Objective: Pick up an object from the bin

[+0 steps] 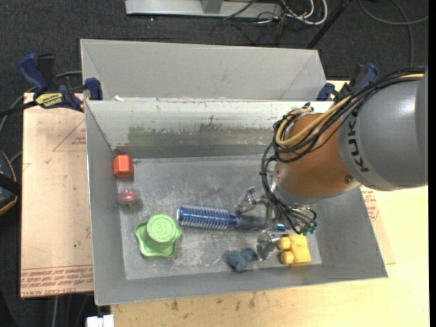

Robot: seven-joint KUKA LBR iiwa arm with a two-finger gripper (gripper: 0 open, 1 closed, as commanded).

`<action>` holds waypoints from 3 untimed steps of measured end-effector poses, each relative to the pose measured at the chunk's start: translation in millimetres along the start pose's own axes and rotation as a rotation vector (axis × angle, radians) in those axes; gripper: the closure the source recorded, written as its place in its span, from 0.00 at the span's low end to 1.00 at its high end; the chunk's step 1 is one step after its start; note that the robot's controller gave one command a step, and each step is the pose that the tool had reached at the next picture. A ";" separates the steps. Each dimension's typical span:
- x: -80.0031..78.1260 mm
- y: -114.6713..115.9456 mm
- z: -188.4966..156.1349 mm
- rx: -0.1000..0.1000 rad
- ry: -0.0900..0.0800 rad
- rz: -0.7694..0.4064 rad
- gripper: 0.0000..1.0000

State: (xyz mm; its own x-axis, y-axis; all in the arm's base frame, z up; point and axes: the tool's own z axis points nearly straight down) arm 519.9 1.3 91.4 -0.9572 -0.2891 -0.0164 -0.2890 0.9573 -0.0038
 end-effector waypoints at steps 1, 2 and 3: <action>4.3 1.0 2.4 -0.004 0.014 -0.002 1.00; -1.1 -1.0 -35.1 -0.003 0.012 -0.021 1.00; 0.7 -15.3 -75.1 -0.002 0.011 0.009 1.00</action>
Offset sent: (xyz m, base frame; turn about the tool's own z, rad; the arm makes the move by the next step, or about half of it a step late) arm 0.0000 0.0000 0.0000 0.0000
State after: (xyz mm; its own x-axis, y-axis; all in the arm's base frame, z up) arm 522.4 -13.6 166.5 -0.9599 -0.2804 -0.0055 -0.2804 0.9599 -0.0013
